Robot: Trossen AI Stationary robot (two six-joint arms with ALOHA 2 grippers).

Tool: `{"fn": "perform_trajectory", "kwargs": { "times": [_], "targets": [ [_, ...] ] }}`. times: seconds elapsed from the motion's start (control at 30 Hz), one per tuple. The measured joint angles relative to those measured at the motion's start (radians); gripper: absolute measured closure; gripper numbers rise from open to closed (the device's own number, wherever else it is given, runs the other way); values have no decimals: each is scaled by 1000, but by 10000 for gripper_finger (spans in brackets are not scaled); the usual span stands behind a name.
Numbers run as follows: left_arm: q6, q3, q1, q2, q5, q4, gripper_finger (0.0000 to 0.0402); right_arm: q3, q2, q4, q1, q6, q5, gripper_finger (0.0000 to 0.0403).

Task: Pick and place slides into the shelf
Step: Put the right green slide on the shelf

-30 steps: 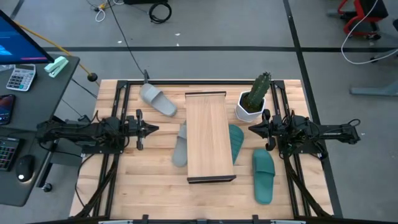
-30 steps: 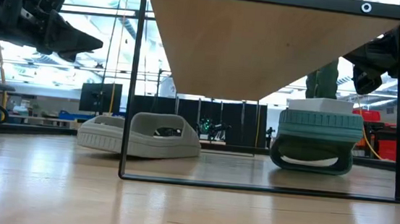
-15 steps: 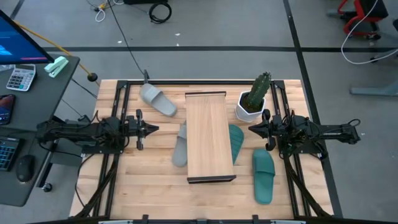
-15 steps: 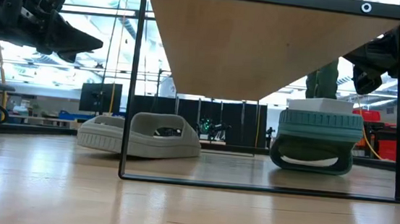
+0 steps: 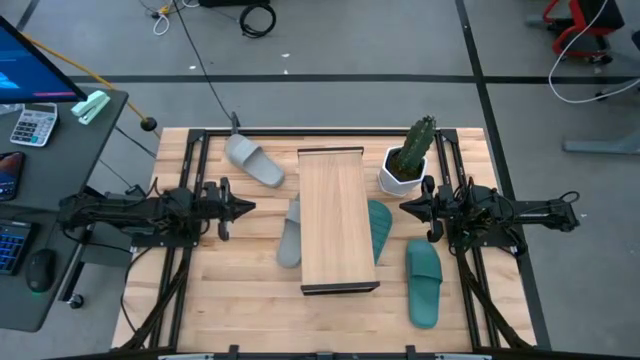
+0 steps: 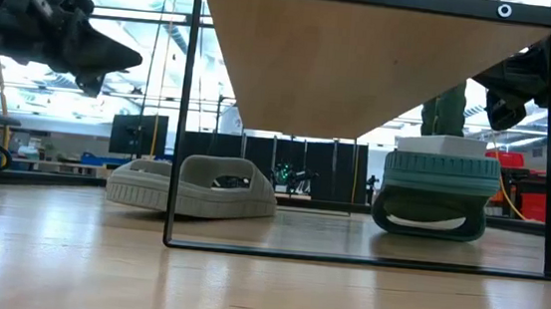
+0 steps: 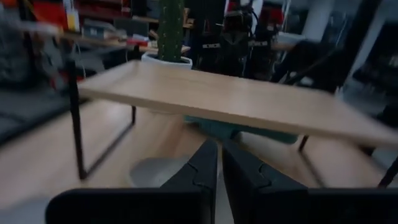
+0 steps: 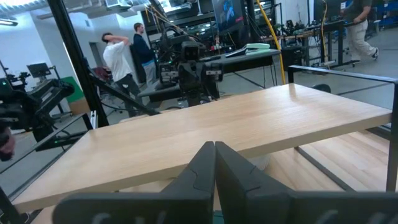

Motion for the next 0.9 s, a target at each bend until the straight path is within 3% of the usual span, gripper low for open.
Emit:
{"fn": "perform_trajectory", "kwargs": {
  "times": [0.1, 0.2, 0.4, 0.5, 0.63, 0.8, 0.9],
  "targets": [
    [-181, 0, 0, 0, 0, 0, 382, 0, 0, 0, 0, 10, 0, 385],
    [-317, 0, 0, 0, 0, 0, 385, 0, 0, 6, 0, 118, 0, 385],
    [-357, 0, 0, 0, 0, 3, 378, 0, 0, 27, 0, 432, 3, 385],
    [-478, 0, 0, 0, -17, 16, 373, 0, 0, 31, 0, 524, 3, 385],
    [-572, 0, 0, 0, -118, 16, 376, 0, 0, 35, 0, 554, 3, 385],
    [-579, 0, 1, 0, -122, 18, 384, 0, 0, 76, 0, 548, 4, 385],
    [-607, 0, 1, 0, -122, 26, 385, 0, 0, 91, 0, 637, 47, 385]
  ]
}}
